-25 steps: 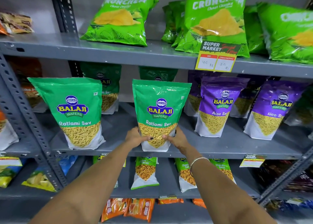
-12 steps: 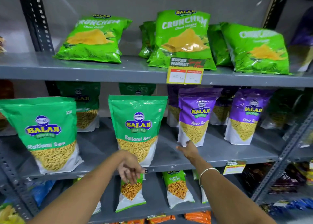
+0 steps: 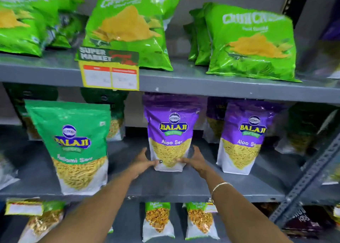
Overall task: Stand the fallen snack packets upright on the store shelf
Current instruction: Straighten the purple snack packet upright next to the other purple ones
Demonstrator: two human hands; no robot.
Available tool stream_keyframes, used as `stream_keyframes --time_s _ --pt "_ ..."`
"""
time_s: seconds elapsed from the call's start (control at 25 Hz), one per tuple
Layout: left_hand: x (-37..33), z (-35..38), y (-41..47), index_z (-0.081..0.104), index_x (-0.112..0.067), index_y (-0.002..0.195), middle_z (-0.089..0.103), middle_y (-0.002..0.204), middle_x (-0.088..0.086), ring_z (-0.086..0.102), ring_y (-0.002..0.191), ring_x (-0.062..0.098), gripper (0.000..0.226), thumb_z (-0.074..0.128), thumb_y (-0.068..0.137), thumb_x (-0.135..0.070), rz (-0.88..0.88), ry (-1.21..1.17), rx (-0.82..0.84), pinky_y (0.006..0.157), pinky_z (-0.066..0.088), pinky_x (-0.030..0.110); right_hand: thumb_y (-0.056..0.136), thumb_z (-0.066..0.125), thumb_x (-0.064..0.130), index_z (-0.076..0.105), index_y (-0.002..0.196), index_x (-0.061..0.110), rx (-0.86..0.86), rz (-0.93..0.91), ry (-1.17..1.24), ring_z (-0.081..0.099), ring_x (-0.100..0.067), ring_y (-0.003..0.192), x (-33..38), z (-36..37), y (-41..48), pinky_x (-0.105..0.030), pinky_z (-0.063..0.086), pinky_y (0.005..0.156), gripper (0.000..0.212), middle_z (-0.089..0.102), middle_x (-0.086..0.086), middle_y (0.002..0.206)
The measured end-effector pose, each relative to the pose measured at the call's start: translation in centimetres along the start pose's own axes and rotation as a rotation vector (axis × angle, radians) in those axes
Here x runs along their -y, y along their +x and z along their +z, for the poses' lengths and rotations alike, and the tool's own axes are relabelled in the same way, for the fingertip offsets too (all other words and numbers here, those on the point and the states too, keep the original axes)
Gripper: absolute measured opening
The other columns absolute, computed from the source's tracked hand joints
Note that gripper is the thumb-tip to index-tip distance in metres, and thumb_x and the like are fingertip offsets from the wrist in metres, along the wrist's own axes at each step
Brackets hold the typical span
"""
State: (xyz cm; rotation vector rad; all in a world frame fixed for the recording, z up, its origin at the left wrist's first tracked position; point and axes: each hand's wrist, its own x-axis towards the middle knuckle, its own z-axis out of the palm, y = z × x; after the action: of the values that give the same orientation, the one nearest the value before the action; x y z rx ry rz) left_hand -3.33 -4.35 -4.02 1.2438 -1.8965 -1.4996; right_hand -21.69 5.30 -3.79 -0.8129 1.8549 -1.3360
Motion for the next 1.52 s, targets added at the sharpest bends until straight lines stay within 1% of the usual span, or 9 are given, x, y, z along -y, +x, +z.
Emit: stream_keyframes --time_s 0.08,0.16,0.36,0.64,1.08,1.16,1.24,1.36,1.52 --pt "-0.9 1.1 0.1 0.05 -0.013 0.106 0.057 0.127 0.014 0.052 0.108 0.017 0.051 0.078 0.064 -0.007 0.01 -0.119 -0.005 0.086 0.047 0.028 0.069 0.073 -0.009 0.047 0.11 0.007 0.146 -0.031 0.035 0.055 -0.019 0.102 0.2 -0.6 0.1 -0.025 0.051 0.084 0.051 0.058 -0.006 0.11" --pt "-1.2 1.6 -0.3 0.049 -0.011 0.105 0.06 0.122 0.017 0.056 0.104 0.02 0.051 0.077 0.064 -0.001 0.02 -0.138 -0.04 0.091 0.047 0.033 0.067 0.076 -0.007 0.046 0.1 0.012 0.163 -0.049 0.044 0.057 -0.02 0.098 -0.2 -0.7 0.2 -0.03 0.052 0.087 0.048 0.06 -0.007 0.107" --pt "-0.9 2.1 -2.8 0.06 -0.002 0.112 0.066 0.122 0.018 0.063 0.111 0.03 0.057 0.082 0.061 -0.015 -0.006 0.063 -0.128 0.098 0.049 0.044 0.06 0.083 0.003 0.047 0.119 0.004 0.131 -0.07 -0.03 0.056 -0.031 0.118 -1.6 -1.1 -1.8 -0.05 0.046 0.102 0.069 0.058 -0.018 0.128" --pt "-0.6 2.2 -6.4 0.063 -0.008 0.114 0.067 0.122 0.011 0.06 0.115 0.027 0.059 0.079 0.065 -0.036 -0.035 0.352 -0.19 0.094 0.049 0.034 0.063 0.083 0.013 0.043 0.129 0.006 0.12 -0.075 -0.136 0.051 -0.028 0.124 -1.7 -1.4 -5.8 -0.046 0.041 0.108 0.077 0.055 -0.012 0.134" --pt "-1.1 2.0 -8.1 0.059 -0.006 0.121 0.063 0.128 0.012 0.056 0.12 0.028 0.059 0.076 0.07 -0.032 0.017 0.412 -0.142 0.097 0.046 0.034 0.068 0.079 0.008 0.043 0.126 0.002 0.095 -0.052 -0.16 0.05 -0.029 0.124 -1.7 -1.4 -7.5 -0.037 0.042 0.102 0.069 0.055 -0.015 0.132" --pt "-0.9 1.5 -8.2 0.054 -0.005 0.121 0.062 0.124 0.013 0.059 0.111 0.027 0.06 0.074 0.072 -0.034 -0.04 0.479 -0.038 0.089 0.047 0.032 0.068 0.079 0.011 0.041 0.128 0.002 0.09 -0.046 -0.172 0.049 -0.03 0.125 -1.5 -1.4 -7.7 -0.043 0.041 0.107 0.072 0.053 -0.016 0.135" --pt "-0.8 0.9 -8.6 0.052 -0.003 0.115 0.06 0.097 0.008 0.059 0.079 0.019 0.056 0.069 0.076 -0.038 -0.233 0.57 0.185 0.07 0.047 0.029 0.069 0.079 0.014 0.033 0.134 0.002 0.068 -0.034 -0.189 0.045 -0.03 0.129 -1.5 -1.7 -8.0 -0.046 0.039 0.109 0.08 0.046 -0.016 0.14" --pt "-1.7 1.3 -8.8 0.058 -0.006 0.093 0.055 0.077 0.001 0.056 0.069 0.014 0.033 0.055 0.088 -0.039 -0.468 0.667 0.532 0.089 0.048 0.033 0.074 0.076 0.015 0.024 0.139 -0.002 -0.039 -0.01 -0.225 0.041 -0.03 0.13 -1.8 -3.7 -8.5 -0.04 0.041 0.105 0.085 0.04 -0.016 0.14" --pt "-4.5 6.4 -8.7 0.051 -0.014 0.079 0.058 0.098 0.006 0.057 0.071 0.009 0.028 0.039 0.096 -0.034 -0.349 0.593 0.785 0.092 0.046 0.036 0.078 0.072 0.018 0.033 0.132 -0.004 -0.245 0.035 -0.284 0.05 -0.034 0.121 -2.7 -9.4 -9.1 -0.03 0.041 0.087 0.071 0.052 -0.018 0.123"
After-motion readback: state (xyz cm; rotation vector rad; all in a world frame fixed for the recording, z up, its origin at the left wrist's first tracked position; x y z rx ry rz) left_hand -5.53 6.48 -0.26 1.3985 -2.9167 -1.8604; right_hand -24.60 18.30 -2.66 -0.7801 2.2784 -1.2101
